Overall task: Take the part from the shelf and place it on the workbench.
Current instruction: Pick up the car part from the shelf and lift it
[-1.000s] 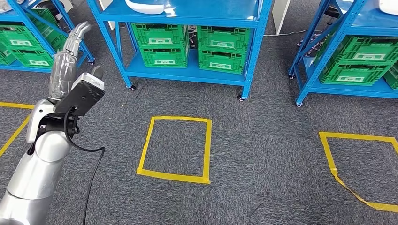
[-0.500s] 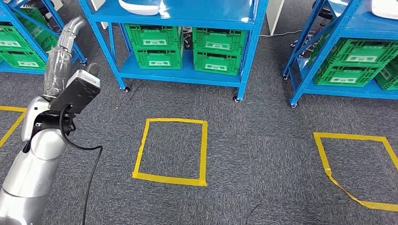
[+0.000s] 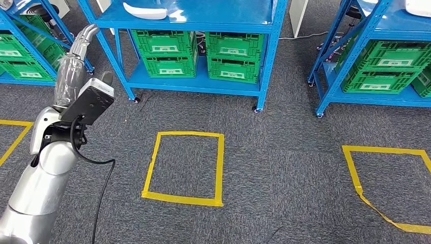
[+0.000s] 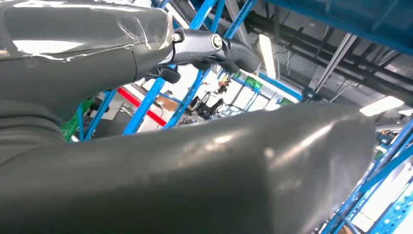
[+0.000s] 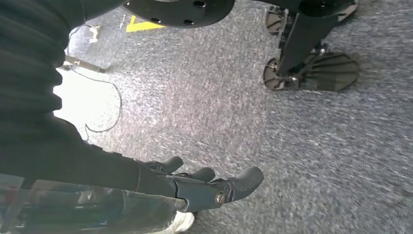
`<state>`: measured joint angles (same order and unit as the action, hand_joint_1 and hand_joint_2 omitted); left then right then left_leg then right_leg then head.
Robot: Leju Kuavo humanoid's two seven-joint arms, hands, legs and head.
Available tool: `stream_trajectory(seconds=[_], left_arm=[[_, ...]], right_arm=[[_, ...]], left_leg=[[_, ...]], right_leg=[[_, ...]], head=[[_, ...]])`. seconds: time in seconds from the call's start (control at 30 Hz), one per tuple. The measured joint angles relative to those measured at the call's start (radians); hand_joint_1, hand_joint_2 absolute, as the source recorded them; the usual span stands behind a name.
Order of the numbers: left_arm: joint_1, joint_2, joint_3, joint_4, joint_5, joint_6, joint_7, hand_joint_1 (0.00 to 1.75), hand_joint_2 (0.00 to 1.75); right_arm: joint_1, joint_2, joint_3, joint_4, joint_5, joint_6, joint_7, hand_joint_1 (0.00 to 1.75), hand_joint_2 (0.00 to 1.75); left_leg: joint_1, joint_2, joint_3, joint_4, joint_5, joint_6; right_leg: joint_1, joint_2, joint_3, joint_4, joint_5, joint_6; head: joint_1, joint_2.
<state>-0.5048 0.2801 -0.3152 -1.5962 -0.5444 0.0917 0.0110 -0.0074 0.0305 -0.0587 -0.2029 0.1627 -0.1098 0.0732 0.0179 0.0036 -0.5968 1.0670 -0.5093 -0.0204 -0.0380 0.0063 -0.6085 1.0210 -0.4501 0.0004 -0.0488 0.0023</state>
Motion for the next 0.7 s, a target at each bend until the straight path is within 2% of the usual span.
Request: stream_trajectory(seconds=[0.07, 0.1, 0.13, 0.17, 0.2, 0.23, 0.27, 0.3, 0.33, 0.4, 0.47, 0.5, 0.53, 0.6, 0.63, 0.67, 0.7], left_arm=[[0.003, 0.002, 0.000, 0.000, 0.000, 0.001, 0.000, 0.00, 0.00], [0.006, 0.002, 0.000, 0.000, 0.000, 0.001, 0.000, 0.00, 0.00], [0.009, 0.002, 0.001, 0.000, 0.000, 0.001, 0.000, 0.00, 0.00], [0.011, 0.002, 0.001, 0.000, 0.000, 0.001, 0.000, 0.00, 0.00], [0.013, 0.002, 0.001, 0.000, 0.000, 0.001, 0.000, 0.00, 0.00], [0.012, 0.003, 0.001, -0.001, 0.000, 0.002, 0.000, 0.00, 0.00], [0.010, 0.004, 0.002, -0.001, 0.000, 0.002, 0.000, 0.00, 0.00], [0.008, 0.005, 0.003, -0.001, 0.000, 0.002, 0.000, 0.00, 0.00], [0.006, 0.006, 0.004, -0.002, 0.000, 0.002, 0.000, 0.00, 0.00], [0.003, 0.006, 0.005, -0.003, 0.000, 0.003, 0.001, 0.00, 0.00], [0.002, 0.005, 0.006, -0.004, 0.000, 0.003, 0.001, 0.00, 0.00], [0.000, 0.004, 0.006, -0.005, 0.000, 0.003, 0.001, 0.00, 0.00], [0.000, 0.003, 0.005, -0.006, 0.000, 0.003, 0.000, 0.00, 0.00], [0.003, 0.001, 0.003, -0.005, 0.000, 0.003, 0.001, 0.00, 0.00], [0.006, 0.000, 0.002, -0.005, 0.000, 0.002, 0.001, 0.00, 0.00], [0.008, -0.001, 0.001, -0.005, 0.000, 0.002, 0.001, 0.00, 0.00], [0.009, -0.002, 0.001, -0.005, 0.000, 0.002, 0.001, 0.00, 0.00]], right_arm=[[0.000, 0.000, 0.000, 0.000, -0.002, 0.000, 0.000, 0.00, 1.75], [0.000, 0.000, 0.000, 0.000, -0.003, 0.000, 0.000, 0.00, 1.75], [0.001, 0.000, 0.000, 0.000, -0.004, 0.001, 0.000, 0.00, 1.75], [0.001, 0.000, 0.000, 0.000, -0.005, 0.001, 0.000, 0.00, 1.75], [0.001, 0.000, 0.000, 0.000, -0.005, 0.001, 0.000, 0.00, 1.75], [0.001, 0.002, 0.000, 0.000, -0.005, 0.001, 0.000, 0.00, 1.75], [0.000, 0.004, 0.000, 0.000, -0.005, 0.001, 0.000, 0.00, 1.75], [-0.001, 0.006, 0.000, 0.000, -0.005, 0.001, 0.000, 0.00, 1.75], [-0.001, 0.008, 0.000, 0.000, -0.006, 0.001, -0.001, 0.00, 1.75], [0.001, 0.011, 0.000, 0.000, -0.006, 0.002, -0.001, 0.00, 1.75], [0.002, 0.014, 0.000, 0.000, -0.006, 0.002, -0.001, 0.00, 1.75], [0.000, 0.013, 0.000, 0.000, -0.006, 0.002, -0.001, 0.00, 1.75], [-0.001, 0.012, 0.000, 0.000, -0.006, 0.002, -0.001, 0.00, 1.75], [-0.001, 0.008, 0.001, 0.000, -0.006, 0.002, -0.001, 0.00, 1.75], [0.000, 0.006, 0.001, 0.000, -0.006, 0.002, -0.001, 0.00, 1.75], [0.002, 0.004, 0.001, 0.000, -0.006, 0.002, -0.001, 0.00, 1.75], [0.004, 0.003, 0.000, 0.000, -0.006, 0.002, -0.001, 0.00, 1.75]], left_leg=[[0.001, 0.000, -0.077, 0.140, -0.053, -0.005], [0.001, 0.000, -0.118, 0.204, -0.070, -0.006], [0.001, 0.000, -0.144, 0.236, -0.067, -0.004], [0.000, -0.001, -0.150, 0.226, -0.043, 0.001], [-0.001, -0.001, -0.135, 0.177, -0.003, 0.008], [-0.005, -0.002, -0.105, 0.101, 0.043, 0.021], [-0.010, -0.002, -0.075, 0.034, 0.073, 0.034], [-0.017, -0.001, -0.053, -0.017, 0.089, 0.046], [-0.023, -0.001, -0.039, -0.046, 0.093, 0.056], [-0.030, -0.001, -0.022, -0.071, 0.086, 0.066], [-0.027, -0.001, 0.010, -0.097, 0.088, 0.072], [-0.024, -0.001, 0.024, -0.104, 0.089, 0.073], [-0.022, 0.000, 0.031, -0.108, 0.088, 0.073], [-0.023, -0.002, 0.034, -0.108, 0.083, 0.072], [-0.023, -0.004, 0.035, -0.108, 0.079, 0.071], [-0.022, -0.006, 0.039, -0.107, 0.074, 0.067], [-0.021, -0.007, 0.045, -0.105, 0.068, 0.062]], right_leg=[[0.003, 0.002, 0.008, 0.000, -0.008, -0.009], [0.005, 0.003, 0.012, 0.000, -0.012, -0.012], [0.008, 0.004, 0.018, 0.000, -0.016, -0.014], [0.011, 0.006, 0.025, 0.000, -0.021, -0.014], [0.013, 0.008, 0.033, 0.000, -0.027, -0.014], [0.015, 0.010, 0.042, -0.001, -0.032, -0.014], [0.017, 0.011, 0.048, -0.003, -0.037, -0.013], [0.016, 0.012, 0.051, -0.005, -0.040, -0.010], [0.014, 0.012, 0.053, -0.009, -0.042, -0.006], [0.013, 0.010, 0.061, -0.008, -0.031, 0.014], [0.014, 0.005, 0.060, 0.014, -0.033, 0.025], [0.014, 0.004, 0.045, 0.045, -0.048, 0.023], [0.014, 0.003, 0.014, 0.097, -0.072, 0.017], [0.014, 0.003, -0.066, 0.216, -0.113, 0.009], [0.013, 0.003, -0.096, 0.248, -0.119, 0.013], [0.011, 0.002, -0.107, 0.242, -0.106, 0.023], [0.009, 0.001, -0.098, 0.197, -0.075, 0.037]], head=[[0.000, 0.000], [0.000, 0.000], [0.000, 0.000], [0.000, 0.000], [0.000, 0.000], [0.000, 0.000], [0.002, 0.000], [0.003, 0.000], [0.003, 0.000], [0.001, 0.000], [0.001, 0.000], [0.003, 0.000], [0.004, 0.000], [0.006, 0.000], [0.006, 0.000], [0.006, 0.000], [0.006, 0.000]])
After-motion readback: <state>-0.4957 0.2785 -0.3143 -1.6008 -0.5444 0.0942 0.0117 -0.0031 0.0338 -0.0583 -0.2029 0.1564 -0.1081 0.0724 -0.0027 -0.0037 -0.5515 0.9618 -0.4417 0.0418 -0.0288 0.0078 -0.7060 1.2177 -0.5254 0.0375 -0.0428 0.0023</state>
